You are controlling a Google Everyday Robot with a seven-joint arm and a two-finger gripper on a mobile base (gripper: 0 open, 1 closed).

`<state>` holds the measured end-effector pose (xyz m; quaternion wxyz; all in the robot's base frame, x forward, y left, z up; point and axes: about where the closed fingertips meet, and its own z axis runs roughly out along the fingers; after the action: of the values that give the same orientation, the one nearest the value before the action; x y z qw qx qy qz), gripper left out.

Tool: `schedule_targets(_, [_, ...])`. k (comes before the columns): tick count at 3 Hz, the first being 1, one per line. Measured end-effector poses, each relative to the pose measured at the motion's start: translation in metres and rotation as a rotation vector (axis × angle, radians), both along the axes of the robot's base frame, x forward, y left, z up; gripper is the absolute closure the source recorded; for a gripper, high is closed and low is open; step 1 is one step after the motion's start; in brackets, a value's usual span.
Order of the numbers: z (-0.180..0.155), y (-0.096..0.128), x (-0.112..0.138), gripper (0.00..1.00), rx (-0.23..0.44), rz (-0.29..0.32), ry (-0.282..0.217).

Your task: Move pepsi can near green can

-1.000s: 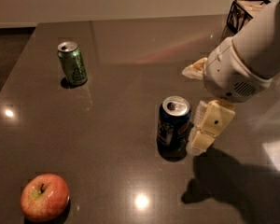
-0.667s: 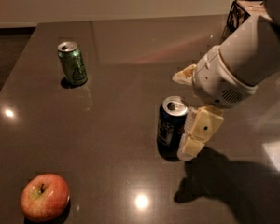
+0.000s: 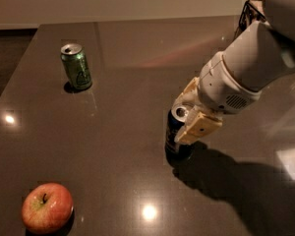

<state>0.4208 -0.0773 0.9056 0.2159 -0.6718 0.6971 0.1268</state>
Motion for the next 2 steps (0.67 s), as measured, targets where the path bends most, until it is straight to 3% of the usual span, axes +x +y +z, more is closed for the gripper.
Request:
schedule_targets(1, [0.01, 0.002, 0.006, 0.71, -0.01, -0.007, 0.005])
schedule_targets(2, [0.026, 0.019, 0.023, 0.93, -0.012, 0.005, 0.007])
